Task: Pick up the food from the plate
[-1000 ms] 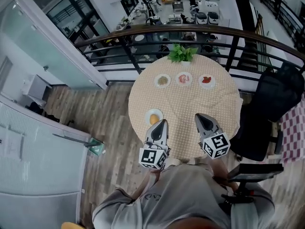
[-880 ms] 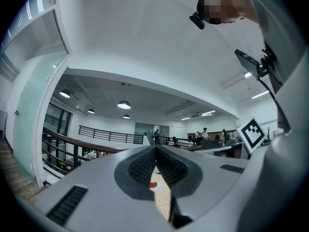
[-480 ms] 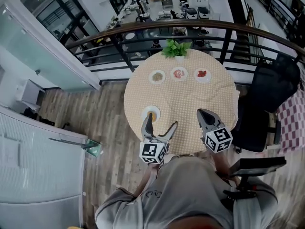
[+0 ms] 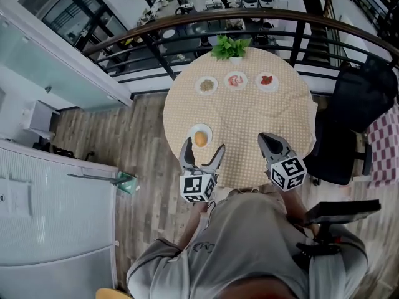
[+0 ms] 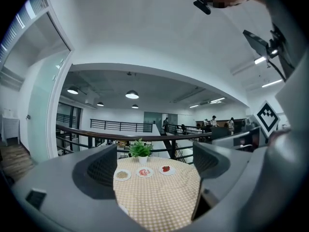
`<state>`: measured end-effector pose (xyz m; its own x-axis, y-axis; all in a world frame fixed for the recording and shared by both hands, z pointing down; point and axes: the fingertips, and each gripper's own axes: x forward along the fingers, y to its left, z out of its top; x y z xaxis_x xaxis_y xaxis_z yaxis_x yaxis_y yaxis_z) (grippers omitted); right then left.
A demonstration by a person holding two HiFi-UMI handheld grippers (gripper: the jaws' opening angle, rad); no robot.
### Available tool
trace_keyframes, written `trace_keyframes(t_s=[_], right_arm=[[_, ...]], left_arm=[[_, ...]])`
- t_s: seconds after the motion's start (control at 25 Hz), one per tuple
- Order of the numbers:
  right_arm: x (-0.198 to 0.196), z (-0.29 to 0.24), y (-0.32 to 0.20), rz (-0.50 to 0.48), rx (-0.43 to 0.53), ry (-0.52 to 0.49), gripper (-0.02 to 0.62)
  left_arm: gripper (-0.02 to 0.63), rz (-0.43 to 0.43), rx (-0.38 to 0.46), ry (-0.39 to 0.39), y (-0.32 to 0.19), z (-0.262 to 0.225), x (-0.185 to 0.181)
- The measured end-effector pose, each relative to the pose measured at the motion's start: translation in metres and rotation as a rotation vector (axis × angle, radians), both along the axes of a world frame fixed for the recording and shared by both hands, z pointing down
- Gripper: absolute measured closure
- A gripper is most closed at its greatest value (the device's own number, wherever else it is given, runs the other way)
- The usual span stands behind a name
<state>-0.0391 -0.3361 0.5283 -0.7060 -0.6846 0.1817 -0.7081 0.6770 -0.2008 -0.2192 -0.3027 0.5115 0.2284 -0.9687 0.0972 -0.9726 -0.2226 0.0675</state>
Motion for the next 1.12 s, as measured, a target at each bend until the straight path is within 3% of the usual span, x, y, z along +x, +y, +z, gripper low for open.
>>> trace_keyframes(t_s=[0.24, 0.56, 1.0, 1.12], right_arm=[[0.006, 0.001, 0.001, 0.011, -0.007, 0.011, 0.591], [0.020, -0.004, 0.005, 0.047, -0.007, 0.024, 0.589], [0.042, -0.008, 0.013, 0.109, -0.005, 0.053, 0.589], [0.050, -0.006, 0.016, 0.138, -0.015, 0.061, 0.591]], left_arm=[[0.120, -0.044, -0.054, -0.007, -0.008, 0.019, -0.021], [0.220, -0.124, -0.163, 0.005, -0.029, 0.061, -0.056], [0.255, -0.128, -0.450, -0.046, -0.061, 0.167, -0.085], [0.256, -0.115, -0.545, -0.020, -0.068, 0.203, -0.090]])
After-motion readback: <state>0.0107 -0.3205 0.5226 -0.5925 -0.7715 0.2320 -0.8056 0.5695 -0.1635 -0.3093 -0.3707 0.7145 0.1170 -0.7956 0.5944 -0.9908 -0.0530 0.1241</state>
